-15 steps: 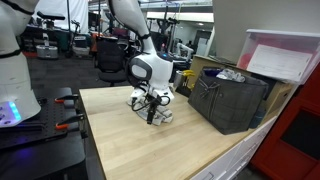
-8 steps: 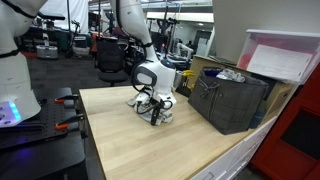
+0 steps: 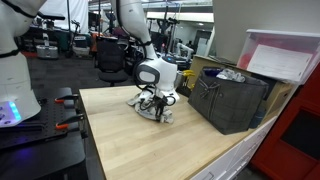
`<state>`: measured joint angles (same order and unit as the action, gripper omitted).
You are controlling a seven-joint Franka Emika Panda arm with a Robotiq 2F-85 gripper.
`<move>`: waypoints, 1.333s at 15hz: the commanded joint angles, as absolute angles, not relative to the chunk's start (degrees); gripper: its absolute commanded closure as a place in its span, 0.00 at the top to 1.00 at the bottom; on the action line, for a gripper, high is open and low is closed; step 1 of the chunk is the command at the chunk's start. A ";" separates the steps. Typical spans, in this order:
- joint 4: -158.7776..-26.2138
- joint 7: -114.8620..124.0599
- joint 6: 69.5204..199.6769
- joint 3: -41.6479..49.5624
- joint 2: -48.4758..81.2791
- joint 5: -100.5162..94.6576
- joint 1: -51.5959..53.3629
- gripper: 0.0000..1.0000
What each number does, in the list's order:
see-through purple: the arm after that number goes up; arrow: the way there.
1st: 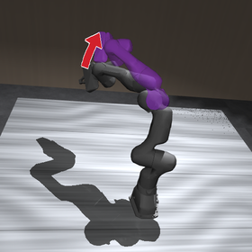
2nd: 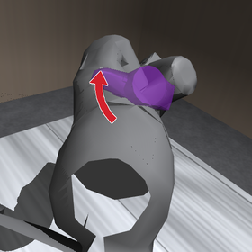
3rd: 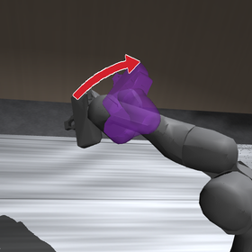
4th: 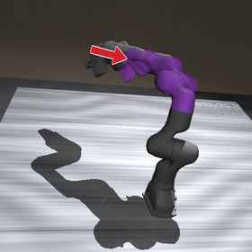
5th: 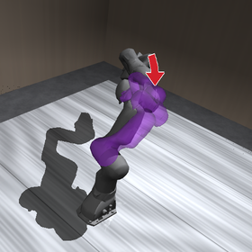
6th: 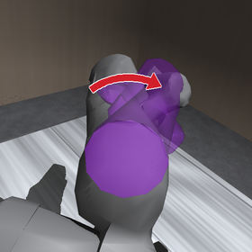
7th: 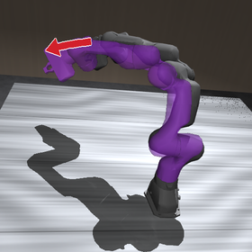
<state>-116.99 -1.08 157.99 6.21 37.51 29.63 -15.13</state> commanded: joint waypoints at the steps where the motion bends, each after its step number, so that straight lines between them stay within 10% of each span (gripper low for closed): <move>1: -125.68 6.67 162.93 12.21 31.50 21.95 -11.14 0.00; 14: -140.45 46.16 157.04 68.02 33.99 -9.70 32.51 0.01; 15: -140.75 46.69 155.11 70.35 34.14 -9.93 35.39 0.28; 20: -141.88 49.09 147.13 78.24 34.70 -9.52 48.78 0.58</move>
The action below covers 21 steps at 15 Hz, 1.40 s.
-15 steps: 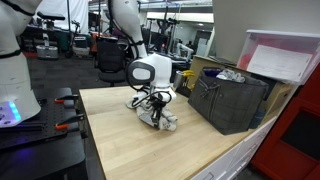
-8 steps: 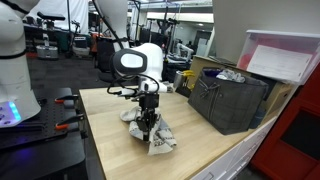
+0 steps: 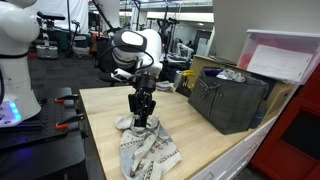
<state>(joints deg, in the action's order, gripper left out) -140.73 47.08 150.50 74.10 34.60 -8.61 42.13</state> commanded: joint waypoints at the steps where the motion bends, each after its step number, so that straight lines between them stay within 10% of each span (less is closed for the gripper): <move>1: -142.41 48.25 147.42 79.40 33.81 -9.84 51.28 0.67; 6: -145.47 42.29 151.32 83.44 28.61 -8.39 62.69 1.00; 21: -152.65 18.74 159.35 60.83 13.68 -4.81 54.52 1.00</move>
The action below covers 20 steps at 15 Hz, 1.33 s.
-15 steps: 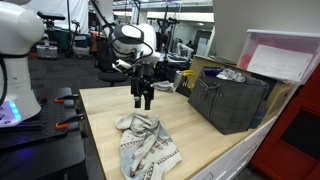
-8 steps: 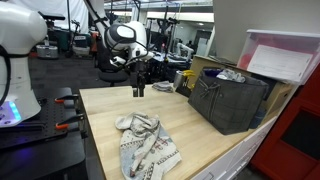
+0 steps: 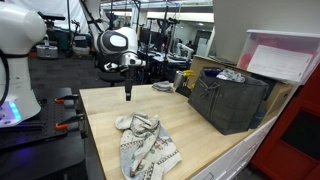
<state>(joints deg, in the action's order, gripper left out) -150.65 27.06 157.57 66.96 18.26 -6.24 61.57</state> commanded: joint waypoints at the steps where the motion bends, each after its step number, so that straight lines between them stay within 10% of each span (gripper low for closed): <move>1: -152.77 15.39 159.07 57.81 13.24 -3.74 51.55 1.00; 13: -138.91 -1.21 158.15 17.46 24.80 -5.72 3.02 1.00; 14: -137.41 -0.93 158.25 16.76 25.93 -6.30 1.46 0.75; 20: -133.04 0.26 157.32 12.59 28.48 -5.11 -3.31 0.36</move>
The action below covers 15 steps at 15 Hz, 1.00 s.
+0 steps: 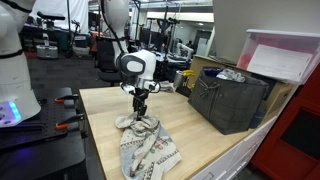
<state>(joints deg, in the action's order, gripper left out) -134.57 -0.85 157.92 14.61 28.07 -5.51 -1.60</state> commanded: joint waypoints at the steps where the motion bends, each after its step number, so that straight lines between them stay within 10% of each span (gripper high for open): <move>1: -133.02 0.83 156.82 12.31 28.07 -5.00 -3.32 0.29; 5: -133.94 4.10 156.30 12.69 25.08 -5.54 -1.80 0.01; 15: -125.02 35.56 147.35 19.48 23.61 -16.44 16.12 0.01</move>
<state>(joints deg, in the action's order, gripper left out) -129.05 29.70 152.94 20.51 23.48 -14.85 13.75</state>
